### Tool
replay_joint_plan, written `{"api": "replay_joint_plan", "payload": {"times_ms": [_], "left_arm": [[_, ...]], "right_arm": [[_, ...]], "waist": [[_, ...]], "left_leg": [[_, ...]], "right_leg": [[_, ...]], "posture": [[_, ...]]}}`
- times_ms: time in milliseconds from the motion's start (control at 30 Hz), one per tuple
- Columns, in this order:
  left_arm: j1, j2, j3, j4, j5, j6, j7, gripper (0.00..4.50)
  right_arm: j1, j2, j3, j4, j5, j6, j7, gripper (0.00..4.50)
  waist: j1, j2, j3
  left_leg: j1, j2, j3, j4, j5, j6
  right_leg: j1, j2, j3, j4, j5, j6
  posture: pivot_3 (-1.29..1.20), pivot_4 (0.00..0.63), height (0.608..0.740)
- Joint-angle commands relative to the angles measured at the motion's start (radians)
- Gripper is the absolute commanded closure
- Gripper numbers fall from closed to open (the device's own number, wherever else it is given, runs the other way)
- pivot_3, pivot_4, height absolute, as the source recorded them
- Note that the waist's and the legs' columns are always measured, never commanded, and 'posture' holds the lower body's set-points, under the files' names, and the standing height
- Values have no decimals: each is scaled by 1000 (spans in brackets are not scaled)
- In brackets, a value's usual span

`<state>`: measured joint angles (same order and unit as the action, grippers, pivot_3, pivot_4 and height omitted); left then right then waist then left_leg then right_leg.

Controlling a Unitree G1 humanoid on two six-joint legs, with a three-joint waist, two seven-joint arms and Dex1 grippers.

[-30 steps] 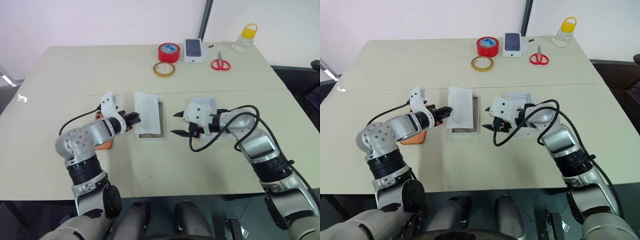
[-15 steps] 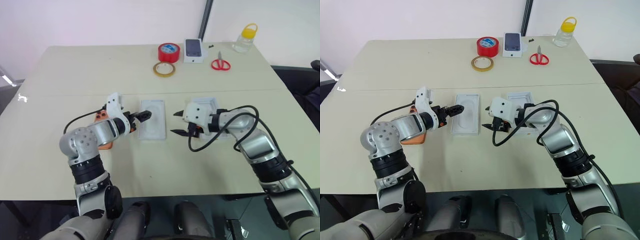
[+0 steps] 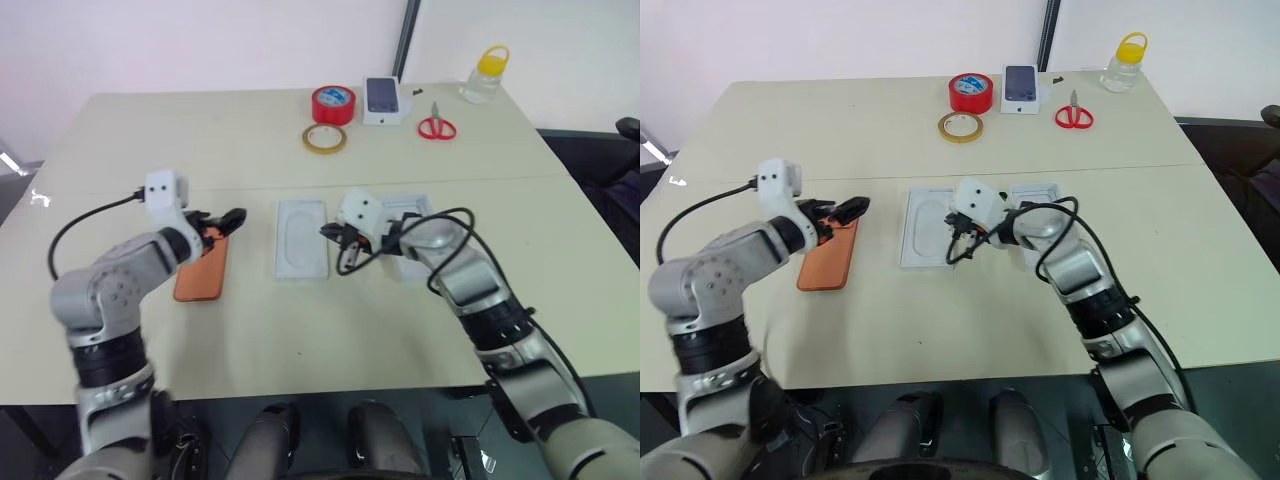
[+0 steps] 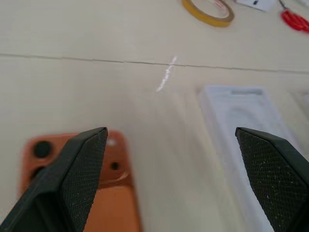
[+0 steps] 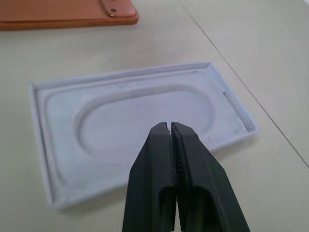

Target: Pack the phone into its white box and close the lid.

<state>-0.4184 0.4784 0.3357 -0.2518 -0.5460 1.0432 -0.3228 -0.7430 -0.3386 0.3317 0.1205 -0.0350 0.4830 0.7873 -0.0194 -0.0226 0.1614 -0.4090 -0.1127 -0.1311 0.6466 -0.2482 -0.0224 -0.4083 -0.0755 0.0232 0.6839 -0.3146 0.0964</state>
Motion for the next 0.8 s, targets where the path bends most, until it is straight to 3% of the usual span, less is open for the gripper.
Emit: {"api": "replay_joint_plan", "payload": {"times_ms": [33,267,433,633,800], "left_arm": [[60,72,-20,-49,19,-153,-130,29],[292,222,-99,-134,35,-303,-357,29],[342,226,-122,-155,45,-332,-363,29],[347,193,-98,-169,25,-303,-309,29],[252,116,65,-53,-32,-153,-112,29]], "right_arm": [[-67,43,15,62,-40,-21,-55,4447],[-208,156,38,358,-93,-42,-135,4447],[-255,191,52,503,-118,-40,-141,4447],[-241,184,61,477,-146,-96,-132,4447],[-186,195,52,268,-108,-47,-76,4447]], "waist": [[3,0,0],[-6,2,1],[-5,2,1],[-7,3,1],[-23,3,1]], "left_leg": [[0,0,0,0,0,0],[0,0,0,-2,0,0],[0,0,0,-2,0,0],[0,0,0,-2,0,0],[0,0,-1,-1,0,0]], "right_leg": [[0,0,0,0,0,0],[0,0,0,0,0,0],[-1,0,0,-1,0,0],[-1,0,0,0,0,0],[-1,0,0,1,0,0]], "posture": [[0,150,740],[0,150,740],[0,150,740],[0,150,740],[0,150,740]]}}
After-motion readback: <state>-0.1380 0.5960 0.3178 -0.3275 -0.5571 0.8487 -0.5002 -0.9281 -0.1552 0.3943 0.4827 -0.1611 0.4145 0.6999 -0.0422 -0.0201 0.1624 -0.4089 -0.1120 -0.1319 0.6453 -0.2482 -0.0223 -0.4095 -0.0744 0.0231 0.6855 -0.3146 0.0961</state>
